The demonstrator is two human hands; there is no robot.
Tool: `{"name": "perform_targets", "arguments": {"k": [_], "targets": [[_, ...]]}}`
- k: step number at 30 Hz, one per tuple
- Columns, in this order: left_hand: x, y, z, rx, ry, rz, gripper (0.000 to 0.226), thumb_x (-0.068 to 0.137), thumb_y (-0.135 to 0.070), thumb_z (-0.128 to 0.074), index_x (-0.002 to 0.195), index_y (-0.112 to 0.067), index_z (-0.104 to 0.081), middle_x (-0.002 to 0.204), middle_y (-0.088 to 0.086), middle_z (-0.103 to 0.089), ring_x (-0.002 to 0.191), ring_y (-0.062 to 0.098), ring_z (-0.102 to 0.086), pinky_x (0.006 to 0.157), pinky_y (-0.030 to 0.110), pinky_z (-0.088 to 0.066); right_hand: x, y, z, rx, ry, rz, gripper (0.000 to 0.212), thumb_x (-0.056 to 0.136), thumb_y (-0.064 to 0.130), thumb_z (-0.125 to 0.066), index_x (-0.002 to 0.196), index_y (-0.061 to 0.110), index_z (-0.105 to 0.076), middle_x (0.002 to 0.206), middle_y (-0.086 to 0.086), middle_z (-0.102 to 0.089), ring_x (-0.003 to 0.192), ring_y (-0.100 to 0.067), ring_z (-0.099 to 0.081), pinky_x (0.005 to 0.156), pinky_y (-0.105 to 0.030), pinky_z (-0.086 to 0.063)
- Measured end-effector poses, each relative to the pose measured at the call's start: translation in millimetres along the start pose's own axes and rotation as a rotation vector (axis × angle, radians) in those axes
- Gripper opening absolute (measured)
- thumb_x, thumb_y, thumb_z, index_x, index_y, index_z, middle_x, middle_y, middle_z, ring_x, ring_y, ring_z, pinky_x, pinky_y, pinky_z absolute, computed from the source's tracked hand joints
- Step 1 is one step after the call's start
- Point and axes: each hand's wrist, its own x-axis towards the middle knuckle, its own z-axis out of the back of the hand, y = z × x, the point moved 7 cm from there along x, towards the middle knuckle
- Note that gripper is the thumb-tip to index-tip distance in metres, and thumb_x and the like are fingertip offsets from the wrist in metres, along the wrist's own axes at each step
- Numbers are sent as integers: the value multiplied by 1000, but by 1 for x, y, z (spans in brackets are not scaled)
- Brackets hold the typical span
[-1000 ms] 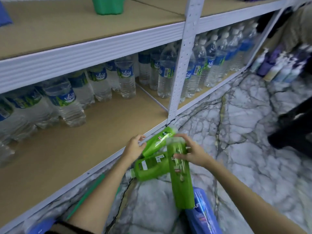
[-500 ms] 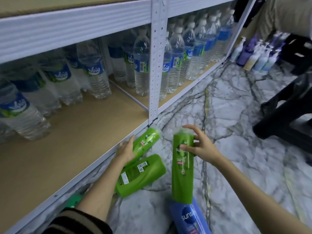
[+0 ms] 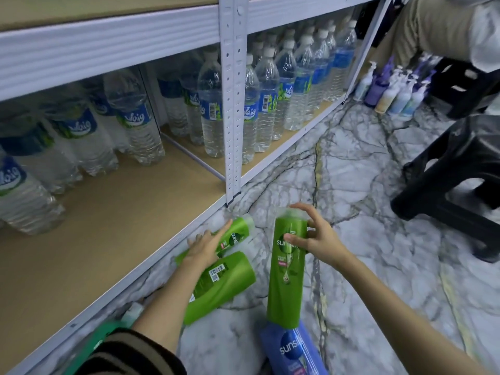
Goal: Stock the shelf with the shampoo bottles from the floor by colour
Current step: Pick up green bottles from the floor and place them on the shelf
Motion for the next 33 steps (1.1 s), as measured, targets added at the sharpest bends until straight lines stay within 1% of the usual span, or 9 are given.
{"name": "perform_targets", "arguments": {"k": [5, 8, 12, 16, 20, 23, 25, 29, 33], "targets": [[-16, -2, 24, -97, -125, -53, 101, 83, -11, -64, 136, -56, 10, 135, 10, -33, 120, 28, -40, 96, 47, -42, -2, 10, -1, 19, -14, 4, 51, 76, 12, -75, 107, 41, -47, 105, -5, -62, 85, -17, -66, 59, -24, -55], [-37, -15, 63, -295, -238, -100, 100, 83, -13, -65, 129, -61, 9, 121, 4, -39, 108, 22, -45, 86, 39, -46, -3, 33, -3, -12, -20, 45, 51, 76, 14, -75, 106, 44, -46, 109, -2, -61, 88, -14, -65, 70, -31, -57], [-87, -45, 131, -518, -372, -145, 90, 84, -15, -64, 132, -57, 0, 103, -2, -38, 85, 12, -44, 70, 19, -34, -9, 94, 5, -39, -32, 105, 50, 77, 13, -74, 110, 39, -47, 105, 11, -61, 88, -9, -65, 79, -38, -54], [-141, -76, 207, -645, -463, -158, 86, 84, -14, -64, 132, -58, -8, 109, -2, -41, 93, 9, -44, 82, 17, -36, -22, 185, 29, -45, -44, 150, 50, 78, 10, -73, 107, 40, -46, 105, 19, -57, 86, 7, -61, 79, -25, -49], [-192, -109, 298, -684, -538, -182, 87, 83, -11, -64, 135, -52, -8, 106, -4, -40, 93, 6, -46, 81, 9, -33, -41, 290, 64, -74, -77, 201, 52, 77, 11, -73, 105, 44, -46, 108, 19, -57, 90, 8, -59, 77, -19, -48], [-234, -134, 375, -687, -615, -226, 87, 81, -10, -66, 139, -43, -10, 110, 0, -44, 96, 9, -50, 91, 19, -39, -58, 374, 94, -107, -119, 261, 52, 77, 14, -73, 105, 47, -45, 111, 23, -55, 93, 7, -58, 77, -16, -47], [-262, -148, 427, -692, -661, -244, 85, 81, -11, -67, 138, -48, -17, 112, 3, -46, 96, 7, -52, 91, 27, -44, -70, 432, 113, -116, -149, 308, 53, 77, 15, -74, 105, 50, -45, 113, 28, -54, 96, 3, -59, 79, -23, -48], [-330, -171, 532, -788, -747, -243, 85, 80, -10, -65, 132, -60, -20, 115, -6, -42, 92, -21, -46, 78, -2, -36, -96, 554, 144, -127, -161, 413, 53, 77, 16, -74, 107, 49, -45, 113, 39, -52, 108, -5, -54, 85, -23, -43], [-409, -182, 631, -763, -907, -190, 88, 76, -11, -65, 132, -60, -20, 113, -7, -44, 95, -22, -42, 78, -7, -29, -126, 676, 164, -142, -145, 514, 52, 75, 17, -75, 107, 47, -47, 116, 31, -51, 100, -1, -56, 79, -9, -42]]}}
